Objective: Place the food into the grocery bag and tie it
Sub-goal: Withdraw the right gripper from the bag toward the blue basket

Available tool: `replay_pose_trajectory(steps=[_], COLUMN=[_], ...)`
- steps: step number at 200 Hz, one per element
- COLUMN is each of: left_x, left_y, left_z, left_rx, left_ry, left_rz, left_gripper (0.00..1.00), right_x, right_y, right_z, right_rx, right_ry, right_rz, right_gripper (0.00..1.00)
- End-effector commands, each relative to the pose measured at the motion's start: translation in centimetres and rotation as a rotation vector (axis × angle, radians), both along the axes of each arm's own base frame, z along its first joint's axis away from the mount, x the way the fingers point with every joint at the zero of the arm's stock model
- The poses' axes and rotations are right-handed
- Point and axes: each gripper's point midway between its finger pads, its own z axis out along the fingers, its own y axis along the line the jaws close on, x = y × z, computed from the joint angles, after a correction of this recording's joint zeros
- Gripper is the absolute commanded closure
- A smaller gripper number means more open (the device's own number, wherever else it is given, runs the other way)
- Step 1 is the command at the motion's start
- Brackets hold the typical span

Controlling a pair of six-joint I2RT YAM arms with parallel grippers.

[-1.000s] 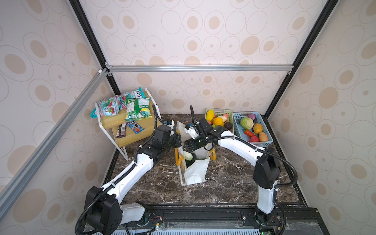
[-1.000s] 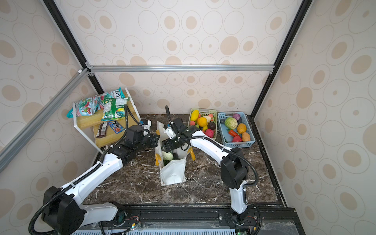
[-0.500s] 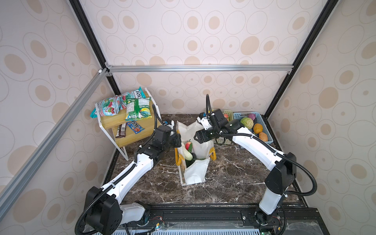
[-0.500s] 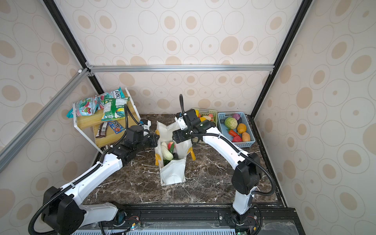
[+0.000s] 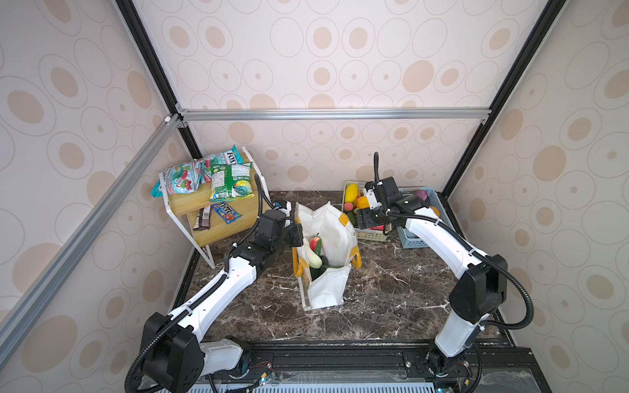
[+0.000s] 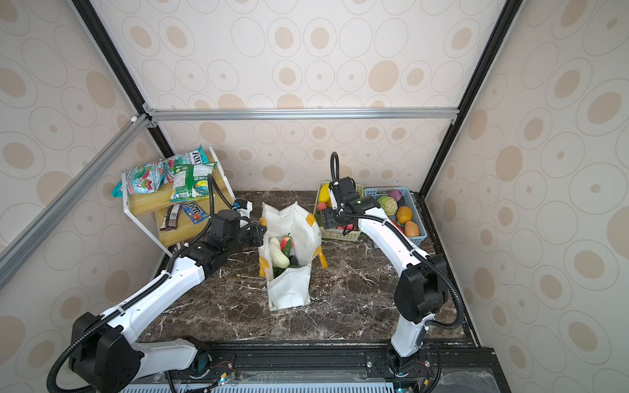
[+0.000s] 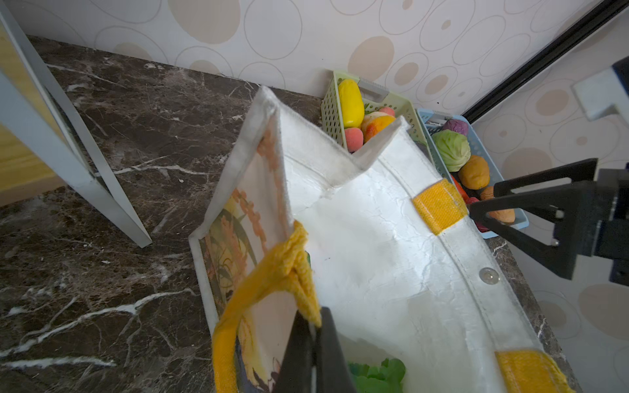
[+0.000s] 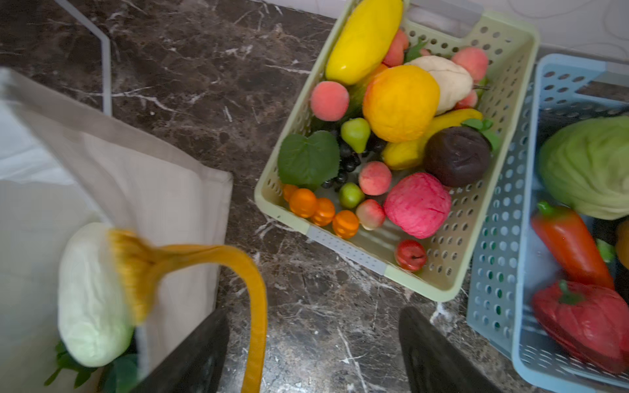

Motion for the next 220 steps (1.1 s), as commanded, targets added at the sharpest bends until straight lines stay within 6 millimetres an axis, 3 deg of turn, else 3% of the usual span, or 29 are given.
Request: replay_pose_trajectory(steps=[1, 76, 85, 90, 129, 220], left_x=[0.6, 0.6, 0.5, 0.5, 0.5, 0.8], left_y=[-0.1, -0.1, 0.0, 0.0, 0.1, -0.1], left_z=[2.1, 1.9, 1.9, 1.8, 1.5, 1.4], left_rx=[-0.011, -0.016, -0.017, -0.015, -0.009, -0.005], left_ry=[-0.052, -0.049, -0.047, -0.048, -0.043, -0.042], left_rz=[0.004, 0.007, 0.008, 0.010, 0.010, 0.006], left_gripper=[1.00, 1.00, 1.00, 1.00, 1.00, 1.00], right_x=[0.3, 1.9, 1.9, 2.1, 2.6, 3.7], right_y=[-2.8, -9.5, -9.6, -11.0, -14.5, -19.1], right_z=[-1.6, -3.4, -3.5, -3.6, -4.2, -5.4], right_rx=[-0.082, -0.210, -0.212, -0.210, -0.250, -0.233], right_ry=[0.022, 0.036, 0.037, 0.041, 0.043, 0.055], right_rz=[-0.071, -0.222, -0.226, -0.258, -0.341, -0.442], right_gripper=[0.18, 0.18, 0.18, 0.18, 0.18, 0.18])
